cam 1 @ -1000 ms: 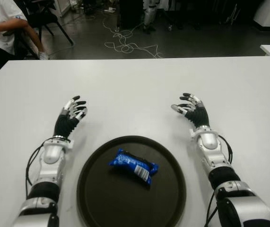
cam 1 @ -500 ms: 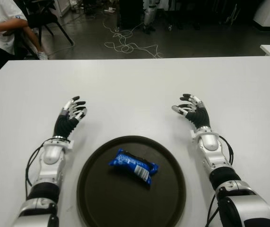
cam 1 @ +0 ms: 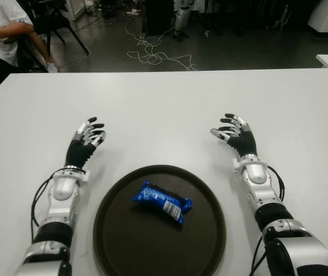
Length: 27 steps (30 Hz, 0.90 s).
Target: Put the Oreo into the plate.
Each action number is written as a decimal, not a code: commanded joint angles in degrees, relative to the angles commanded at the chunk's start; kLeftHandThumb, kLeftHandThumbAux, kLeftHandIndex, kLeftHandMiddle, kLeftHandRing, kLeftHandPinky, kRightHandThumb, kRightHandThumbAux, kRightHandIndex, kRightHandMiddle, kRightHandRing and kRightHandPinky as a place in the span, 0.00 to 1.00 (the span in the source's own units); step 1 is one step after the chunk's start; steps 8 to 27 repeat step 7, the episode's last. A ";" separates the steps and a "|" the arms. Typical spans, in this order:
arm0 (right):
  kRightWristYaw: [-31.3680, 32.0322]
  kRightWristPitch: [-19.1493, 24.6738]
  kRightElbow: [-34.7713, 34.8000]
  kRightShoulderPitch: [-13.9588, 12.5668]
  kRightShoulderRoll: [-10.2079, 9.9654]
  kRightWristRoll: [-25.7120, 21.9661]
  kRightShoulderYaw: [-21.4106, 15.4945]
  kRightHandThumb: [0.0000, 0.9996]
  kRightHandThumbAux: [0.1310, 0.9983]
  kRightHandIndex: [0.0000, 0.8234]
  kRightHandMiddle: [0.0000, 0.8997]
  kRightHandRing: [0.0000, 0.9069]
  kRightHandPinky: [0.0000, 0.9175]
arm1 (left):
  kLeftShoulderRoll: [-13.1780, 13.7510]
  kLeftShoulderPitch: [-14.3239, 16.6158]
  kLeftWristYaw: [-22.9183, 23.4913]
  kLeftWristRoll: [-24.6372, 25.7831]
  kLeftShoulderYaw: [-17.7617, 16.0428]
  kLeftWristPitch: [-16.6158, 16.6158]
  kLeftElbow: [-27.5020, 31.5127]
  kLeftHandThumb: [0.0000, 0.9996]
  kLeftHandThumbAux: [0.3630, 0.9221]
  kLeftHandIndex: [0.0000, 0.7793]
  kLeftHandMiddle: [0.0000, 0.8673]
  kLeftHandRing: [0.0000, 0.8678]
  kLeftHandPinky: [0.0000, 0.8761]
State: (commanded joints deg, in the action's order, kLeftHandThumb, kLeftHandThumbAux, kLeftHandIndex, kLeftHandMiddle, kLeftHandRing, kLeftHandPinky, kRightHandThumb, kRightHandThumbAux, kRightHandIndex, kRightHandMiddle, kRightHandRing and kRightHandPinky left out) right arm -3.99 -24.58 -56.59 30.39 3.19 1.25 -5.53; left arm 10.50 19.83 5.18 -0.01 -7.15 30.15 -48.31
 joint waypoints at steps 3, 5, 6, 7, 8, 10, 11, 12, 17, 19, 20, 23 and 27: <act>-0.17 0.10 -0.08 0.12 -0.09 -0.06 -0.15 0.00 0.74 0.33 0.38 0.40 0.41 | 0.05 0.03 -0.17 -0.18 0.05 0.09 -0.28 0.11 0.40 0.18 0.28 0.26 0.23; -0.35 0.21 -0.10 0.17 -0.13 0.01 -0.20 0.00 0.75 0.33 0.38 0.40 0.41 | 0.10 0.05 -0.21 -0.23 0.06 0.29 -0.44 0.10 0.40 0.17 0.28 0.26 0.23; -0.47 0.35 -0.10 0.20 -0.12 0.06 -0.22 0.00 0.75 0.33 0.38 0.39 0.41 | 0.09 0.07 -0.18 -0.21 0.04 0.54 -0.52 0.10 0.39 0.17 0.28 0.26 0.23; -0.53 0.45 -0.12 0.24 -0.11 0.10 -0.24 0.00 0.75 0.33 0.38 0.39 0.41 | 0.08 0.10 -0.16 -0.19 0.04 0.71 -0.61 0.10 0.39 0.17 0.28 0.26 0.23; -0.53 0.45 -0.12 0.24 -0.11 0.10 -0.24 0.00 0.75 0.33 0.38 0.39 0.41 | 0.08 0.10 -0.16 -0.19 0.04 0.71 -0.61 0.10 0.39 0.17 0.28 0.26 0.23; -0.53 0.45 -0.12 0.24 -0.11 0.10 -0.24 0.00 0.75 0.33 0.38 0.39 0.41 | 0.08 0.10 -0.16 -0.19 0.04 0.71 -0.61 0.10 0.39 0.17 0.28 0.26 0.23; -0.53 0.45 -0.12 0.24 -0.11 0.10 -0.24 0.00 0.75 0.33 0.38 0.39 0.41 | 0.08 0.10 -0.16 -0.19 0.04 0.71 -0.61 0.10 0.39 0.17 0.28 0.26 0.23; -0.53 0.45 -0.12 0.24 -0.11 0.10 -0.24 0.00 0.75 0.33 0.38 0.39 0.41 | 0.08 0.10 -0.16 -0.19 0.04 0.71 -0.61 0.10 0.39 0.17 0.28 0.26 0.23; -0.53 0.45 -0.12 0.24 -0.11 0.10 -0.24 0.00 0.75 0.33 0.38 0.39 0.41 | 0.08 0.10 -0.16 -0.19 0.04 0.71 -0.61 0.10 0.39 0.17 0.28 0.26 0.23; -0.53 0.45 -0.12 0.24 -0.11 0.10 -0.24 0.00 0.75 0.33 0.38 0.39 0.41 | 0.08 0.10 -0.16 -0.19 0.04 0.71 -0.61 0.10 0.39 0.17 0.28 0.26 0.23; -0.53 0.45 -0.12 0.24 -0.11 0.10 -0.24 0.00 0.75 0.33 0.38 0.39 0.41 | 0.08 0.10 -0.16 -0.19 0.04 0.71 -0.61 0.10 0.39 0.17 0.28 0.26 0.23; -0.53 0.45 -0.12 0.24 -0.11 0.10 -0.24 0.00 0.75 0.33 0.38 0.39 0.41 | 0.08 0.10 -0.16 -0.19 0.04 0.71 -0.61 0.10 0.39 0.17 0.28 0.26 0.23; -0.53 0.45 -0.12 0.24 -0.11 0.10 -0.24 0.00 0.75 0.33 0.38 0.39 0.41 | 0.08 0.10 -0.16 -0.19 0.04 0.71 -0.61 0.10 0.39 0.17 0.28 0.26 0.23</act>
